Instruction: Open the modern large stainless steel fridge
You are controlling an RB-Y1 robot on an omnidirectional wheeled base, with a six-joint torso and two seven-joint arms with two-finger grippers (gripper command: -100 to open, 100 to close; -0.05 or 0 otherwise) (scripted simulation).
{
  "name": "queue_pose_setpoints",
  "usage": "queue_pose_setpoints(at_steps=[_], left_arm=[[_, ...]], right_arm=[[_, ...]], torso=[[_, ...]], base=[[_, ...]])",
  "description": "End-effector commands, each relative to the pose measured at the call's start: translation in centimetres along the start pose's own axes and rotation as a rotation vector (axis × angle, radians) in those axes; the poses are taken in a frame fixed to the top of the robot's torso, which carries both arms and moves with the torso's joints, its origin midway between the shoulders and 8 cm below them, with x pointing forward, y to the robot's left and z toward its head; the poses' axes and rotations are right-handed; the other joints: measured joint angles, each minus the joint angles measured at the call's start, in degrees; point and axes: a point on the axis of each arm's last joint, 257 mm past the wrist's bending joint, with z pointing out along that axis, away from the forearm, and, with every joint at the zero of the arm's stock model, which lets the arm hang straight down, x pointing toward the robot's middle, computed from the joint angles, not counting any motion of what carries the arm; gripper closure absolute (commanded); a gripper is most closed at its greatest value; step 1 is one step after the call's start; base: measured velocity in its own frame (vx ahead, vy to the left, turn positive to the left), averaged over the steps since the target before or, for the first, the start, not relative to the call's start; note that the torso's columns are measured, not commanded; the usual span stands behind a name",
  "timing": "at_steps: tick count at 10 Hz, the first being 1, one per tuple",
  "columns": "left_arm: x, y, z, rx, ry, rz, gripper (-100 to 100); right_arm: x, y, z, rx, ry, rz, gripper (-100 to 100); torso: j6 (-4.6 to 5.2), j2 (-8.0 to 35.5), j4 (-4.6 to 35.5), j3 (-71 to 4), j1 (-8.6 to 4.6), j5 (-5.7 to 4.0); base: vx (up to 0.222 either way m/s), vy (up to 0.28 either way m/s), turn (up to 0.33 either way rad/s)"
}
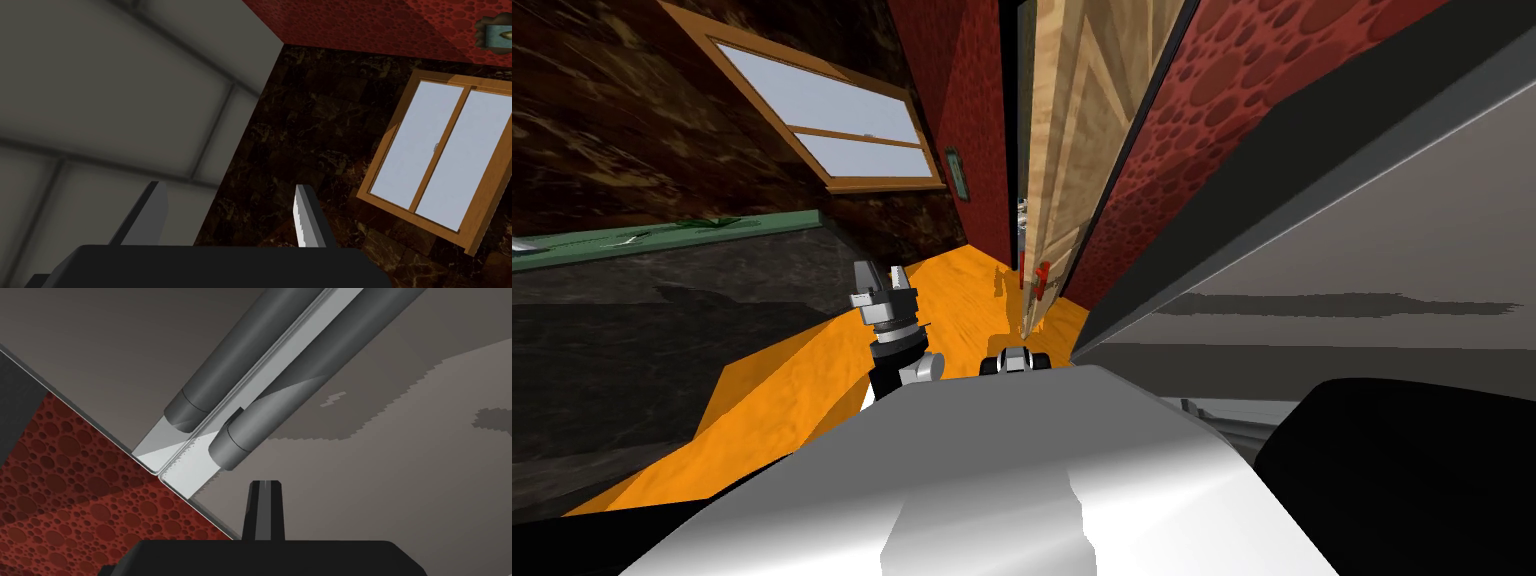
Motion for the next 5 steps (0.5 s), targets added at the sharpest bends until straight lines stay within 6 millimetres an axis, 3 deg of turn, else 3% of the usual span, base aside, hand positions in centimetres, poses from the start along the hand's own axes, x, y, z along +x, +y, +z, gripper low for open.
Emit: queue_pose_setpoints(at_steps=[1, 3, 4, 5], left_arm=[[0.0, 0.0, 0.0, 0.000, 0.000, 0.000, 0], [0.0, 0.0, 0.0, 0.000, 0.000, 0.000, 0], [0.0, 0.0, 0.0, 0.000, 0.000, 0.000, 0], [0.0, 0.0, 0.0, 0.000, 0.000, 0.000, 0]], right_arm=[[1.7, -1.9, -1.7, 0.060, 0.059, 0.002, 100], [3.0, -3.2, -3.0, 0.103, 0.101, 0.004, 100], [2.5, -2.8, -2.6, 0.087, 0.086, 0.003, 100], [2.5, -2.5, -2.2, 0.085, 0.059, 0.017, -100]], torso=[[0.01, 0.0, 0.0, 0.0, 0.09, 0.02], [0.00, -0.1, 0.0, -0.1, 0.07, 0.03], [0.00, -0.1, 0.0, -0.1, 0.07, 0.03], [-0.03, 0.0, 0.0, 0.0, -0.27, -0.07]], base=[[0.141, 0.190, -0.087], [0.116, 0.195, -0.072], [0.052, 0.089, -0.024], [-0.036, -0.048, 0.029]])
